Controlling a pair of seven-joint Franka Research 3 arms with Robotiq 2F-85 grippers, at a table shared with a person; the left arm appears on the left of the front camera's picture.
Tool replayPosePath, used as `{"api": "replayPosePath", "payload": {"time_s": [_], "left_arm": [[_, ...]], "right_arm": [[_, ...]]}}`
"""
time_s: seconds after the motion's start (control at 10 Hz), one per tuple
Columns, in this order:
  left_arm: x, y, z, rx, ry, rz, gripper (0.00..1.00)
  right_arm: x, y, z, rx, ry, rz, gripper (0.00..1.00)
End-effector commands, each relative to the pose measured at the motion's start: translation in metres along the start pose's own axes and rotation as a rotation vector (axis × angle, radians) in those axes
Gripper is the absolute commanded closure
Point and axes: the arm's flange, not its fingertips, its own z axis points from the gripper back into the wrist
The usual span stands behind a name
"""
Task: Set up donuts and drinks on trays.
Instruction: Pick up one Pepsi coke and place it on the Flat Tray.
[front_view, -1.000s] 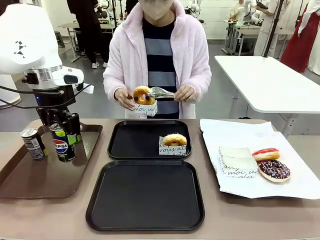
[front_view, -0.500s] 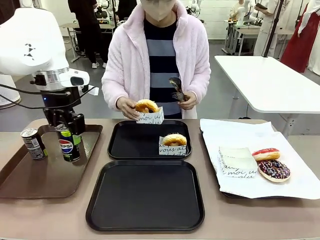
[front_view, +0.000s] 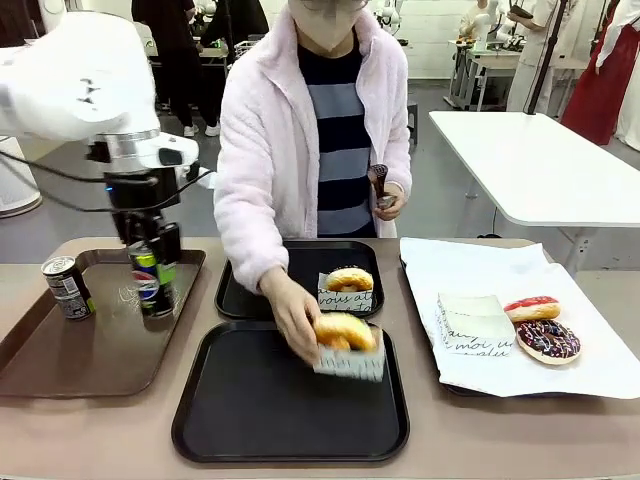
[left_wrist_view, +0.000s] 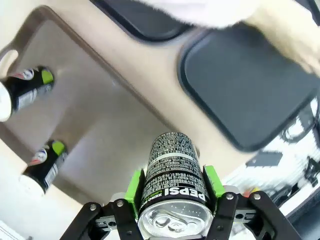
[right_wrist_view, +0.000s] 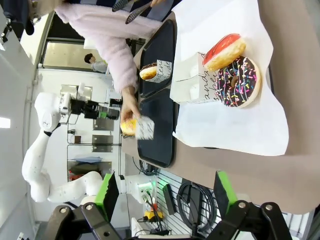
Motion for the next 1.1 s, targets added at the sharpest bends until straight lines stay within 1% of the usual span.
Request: {"api": "replayPosePath", "payload": {"time_s": [0.0,0.1,0.2,0.4,0.5,0.6,0.8,0.9,1.0], "left_arm": [[-0.076,-0.01,0.007,0.015,-0.033,-0.116,0.41],[-0.083,-0.018,0.006,0.038,-0.034,-0.126,0.41],[-0.08,-0.024,0.006,0.054,-0.027,-0.137,0.41],[-0.065,-0.025,0.008,0.063,-0.019,-0.129,0.41],[-0.045,-0.018,0.011,0.08,-0.044,-0.07,0.41],[-0.02,-0.012,0.015,0.068,-0.081,-0.05,0.41],[0.034,0.0,0.023,0.11,-0.119,0.056,0.41],[0.064,0.004,0.026,0.106,-0.153,0.105,0.41],[0.089,0.006,0.02,0.106,-0.148,0.14,0.41]], "right_arm": [[0.001,-0.002,0.0,0.016,-0.007,0.013,0.0],[0.001,-0.002,0.0,0.016,-0.007,0.013,0.0],[0.001,-0.002,0.0,0.016,-0.007,0.013,0.0],[0.001,-0.002,0.0,0.016,-0.007,0.013,0.0],[0.001,-0.002,0.0,0.016,-0.007,0.013,0.0],[0.001,-0.002,0.0,0.016,-0.007,0.013,0.0],[0.001,-0.002,0.0,0.016,-0.007,0.013,0.0],[0.001,-0.002,0.0,0.016,-0.007,0.013,0.0],[0.001,-0.002,0.0,0.016,-0.007,0.013,0.0]]}}
